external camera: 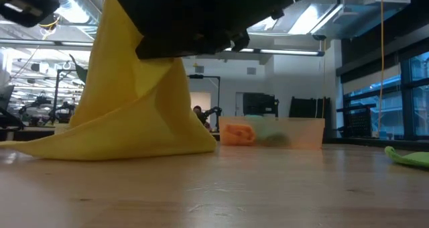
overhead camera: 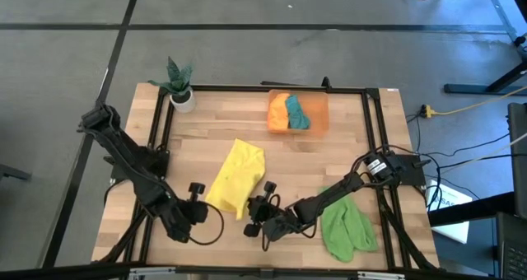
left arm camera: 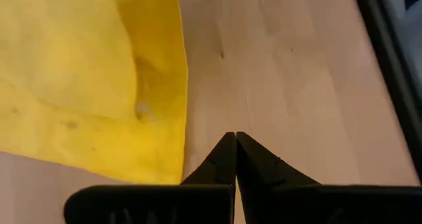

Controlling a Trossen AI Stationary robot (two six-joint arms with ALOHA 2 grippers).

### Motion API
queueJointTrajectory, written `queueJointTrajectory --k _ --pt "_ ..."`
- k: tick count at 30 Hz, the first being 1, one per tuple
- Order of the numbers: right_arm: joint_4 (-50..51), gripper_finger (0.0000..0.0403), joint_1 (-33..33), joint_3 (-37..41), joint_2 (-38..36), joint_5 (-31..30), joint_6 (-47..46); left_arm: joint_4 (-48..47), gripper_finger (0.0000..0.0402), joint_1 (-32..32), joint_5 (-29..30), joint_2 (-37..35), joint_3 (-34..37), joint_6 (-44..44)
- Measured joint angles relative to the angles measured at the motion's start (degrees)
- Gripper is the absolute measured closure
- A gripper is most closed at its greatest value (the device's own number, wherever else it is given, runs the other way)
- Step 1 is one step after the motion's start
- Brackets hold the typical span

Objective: Roll microfiber towels into tight, uniform cylinder then place into a basket
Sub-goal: Roll the yellow microfiber towel

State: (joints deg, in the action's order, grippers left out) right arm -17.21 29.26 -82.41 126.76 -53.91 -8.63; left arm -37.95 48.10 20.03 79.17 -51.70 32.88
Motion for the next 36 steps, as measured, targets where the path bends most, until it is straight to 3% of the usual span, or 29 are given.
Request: queueJointTrajectory --k 15,24,28,36 --pt "0.3 0.0399 0.0 0.0 -0.7 0.0 0.1 0.0 0.0321 -3.6 -2.6 12.9 0.0 1.2" --pt "0.3 0.0399 0.0 0.0 -0.7 0.1 0.1 -0.6 0.032 -5.1 -2.7 16.8 0.0 1.0" --pt "0.4 0.0399 0.0 0.0 -0.7 1.5 -0.1 -1.2 0.032 -5.5 -5.3 16.9 -0.5 -1.1" --pt "0.4 0.0399 0.0 0.0 -0.7 1.7 -0.1 -11.1 0.0323 -5.4 -4.1 16.8 -4.5 -2.7"
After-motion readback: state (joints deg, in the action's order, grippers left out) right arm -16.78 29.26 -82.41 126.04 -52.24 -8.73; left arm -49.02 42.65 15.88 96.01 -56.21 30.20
